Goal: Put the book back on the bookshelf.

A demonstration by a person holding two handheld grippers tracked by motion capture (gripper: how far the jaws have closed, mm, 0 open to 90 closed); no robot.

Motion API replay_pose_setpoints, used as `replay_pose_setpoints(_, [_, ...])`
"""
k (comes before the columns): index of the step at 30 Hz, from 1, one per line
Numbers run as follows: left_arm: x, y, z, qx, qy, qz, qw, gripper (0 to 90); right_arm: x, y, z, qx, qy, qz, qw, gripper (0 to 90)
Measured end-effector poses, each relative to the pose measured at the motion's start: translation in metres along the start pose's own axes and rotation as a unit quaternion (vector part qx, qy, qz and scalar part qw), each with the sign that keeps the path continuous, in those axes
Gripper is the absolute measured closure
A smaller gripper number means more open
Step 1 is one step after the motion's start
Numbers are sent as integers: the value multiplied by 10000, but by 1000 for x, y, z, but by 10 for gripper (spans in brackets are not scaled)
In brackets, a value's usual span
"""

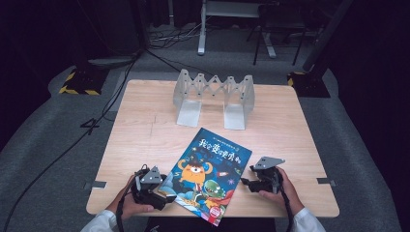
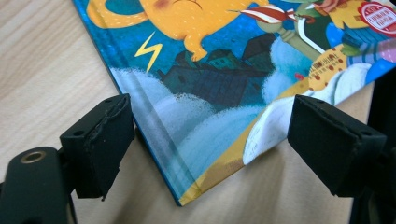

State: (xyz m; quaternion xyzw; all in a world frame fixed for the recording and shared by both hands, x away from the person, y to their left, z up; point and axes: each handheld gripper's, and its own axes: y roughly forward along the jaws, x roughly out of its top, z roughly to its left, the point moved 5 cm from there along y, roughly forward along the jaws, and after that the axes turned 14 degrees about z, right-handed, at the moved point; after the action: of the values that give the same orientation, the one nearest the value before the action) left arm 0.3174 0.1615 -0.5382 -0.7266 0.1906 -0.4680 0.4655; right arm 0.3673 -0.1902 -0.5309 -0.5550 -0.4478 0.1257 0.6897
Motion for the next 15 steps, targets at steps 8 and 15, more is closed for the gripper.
replay_pose_setpoints(8, [4, 4, -11, -91, 53, -65, 9999, 134, 11, 8, -8, -183, 167, -23, 9997, 261])
replay_pose_setpoints(15, [17, 15, -25, -184, 350, -19, 9992, 134, 16, 12, -34, -574, 677, -199, 9959, 293])
